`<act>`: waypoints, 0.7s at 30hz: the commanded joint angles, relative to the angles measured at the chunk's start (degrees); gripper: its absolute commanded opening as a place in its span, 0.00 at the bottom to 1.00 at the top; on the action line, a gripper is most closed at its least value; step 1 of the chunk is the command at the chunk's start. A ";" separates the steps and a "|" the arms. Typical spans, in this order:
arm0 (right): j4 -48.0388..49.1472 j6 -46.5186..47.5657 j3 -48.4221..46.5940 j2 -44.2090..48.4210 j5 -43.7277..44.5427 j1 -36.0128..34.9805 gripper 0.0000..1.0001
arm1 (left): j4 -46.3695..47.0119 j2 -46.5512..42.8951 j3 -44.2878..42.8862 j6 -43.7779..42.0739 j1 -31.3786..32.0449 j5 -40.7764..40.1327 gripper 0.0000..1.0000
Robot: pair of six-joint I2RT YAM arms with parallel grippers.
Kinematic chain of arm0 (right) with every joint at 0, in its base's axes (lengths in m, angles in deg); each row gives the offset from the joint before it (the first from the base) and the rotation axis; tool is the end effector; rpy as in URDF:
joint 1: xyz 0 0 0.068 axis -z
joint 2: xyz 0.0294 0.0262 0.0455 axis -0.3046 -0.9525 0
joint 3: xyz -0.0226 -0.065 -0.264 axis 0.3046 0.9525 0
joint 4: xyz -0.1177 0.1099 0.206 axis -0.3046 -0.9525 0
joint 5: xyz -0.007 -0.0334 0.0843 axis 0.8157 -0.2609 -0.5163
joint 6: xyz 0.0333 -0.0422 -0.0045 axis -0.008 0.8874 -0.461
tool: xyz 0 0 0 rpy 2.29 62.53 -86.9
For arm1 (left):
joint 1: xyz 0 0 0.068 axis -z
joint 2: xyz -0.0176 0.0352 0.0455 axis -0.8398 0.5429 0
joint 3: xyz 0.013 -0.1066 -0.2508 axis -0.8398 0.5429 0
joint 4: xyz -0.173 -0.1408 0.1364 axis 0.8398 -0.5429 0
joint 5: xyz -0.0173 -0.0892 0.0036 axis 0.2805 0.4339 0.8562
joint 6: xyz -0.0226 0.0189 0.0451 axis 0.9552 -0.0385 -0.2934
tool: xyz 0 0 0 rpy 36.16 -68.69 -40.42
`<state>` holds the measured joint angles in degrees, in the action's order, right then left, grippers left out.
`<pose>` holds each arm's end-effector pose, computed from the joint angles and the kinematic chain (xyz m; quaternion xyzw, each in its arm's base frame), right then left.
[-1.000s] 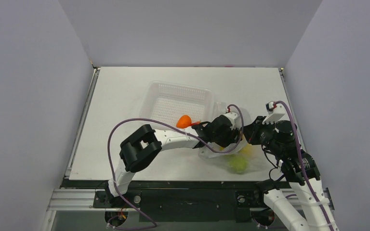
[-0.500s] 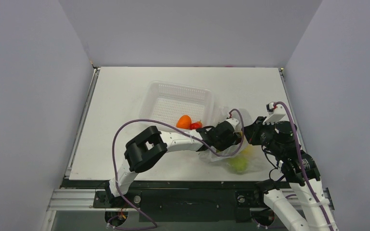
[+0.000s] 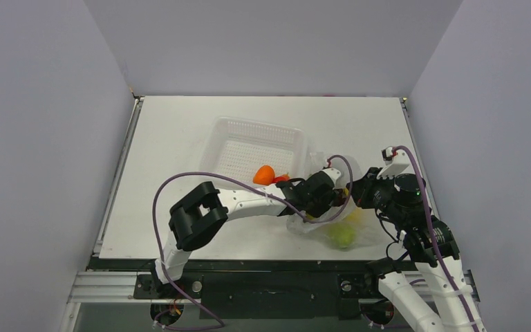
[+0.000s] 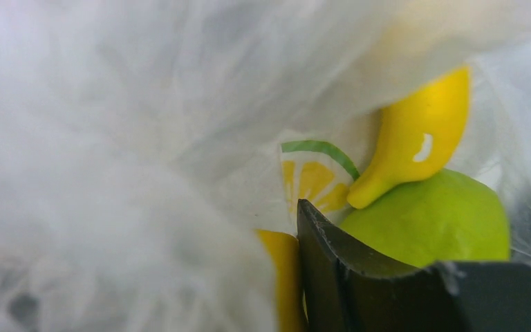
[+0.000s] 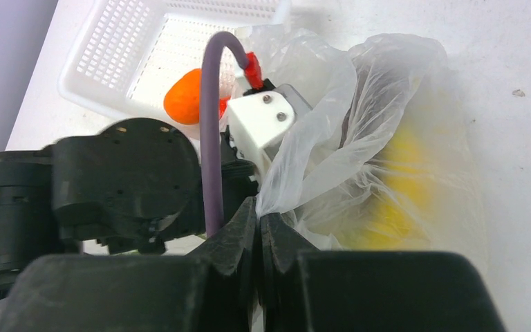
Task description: Take the fake fruits out of the plastic bag
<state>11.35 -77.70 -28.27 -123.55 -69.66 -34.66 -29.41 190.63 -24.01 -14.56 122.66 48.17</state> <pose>0.1108 0.0416 0.3409 -0.0020 0.8406 0.2728 0.4679 0.1944 -0.4165 0.1811 0.3017 0.8790 -0.2173 0.2986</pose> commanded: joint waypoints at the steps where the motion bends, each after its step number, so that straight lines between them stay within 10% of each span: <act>1: 3.00 -0.56 0.03 -0.95 -1.38 -0.25 0.00 | 0.12 -7.27 -0.05 -2.21 1.28 1.59 0.01; 21: 2.98 -0.67 0.41 -1.18 -1.04 -0.23 0.00 | 10.49 -28.60 10.91 6.75 -7.26 10.26 0.00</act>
<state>12.11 -77.96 -28.27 -124.75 -70.95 -34.66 -27.07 170.72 -16.15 -11.39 119.23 54.70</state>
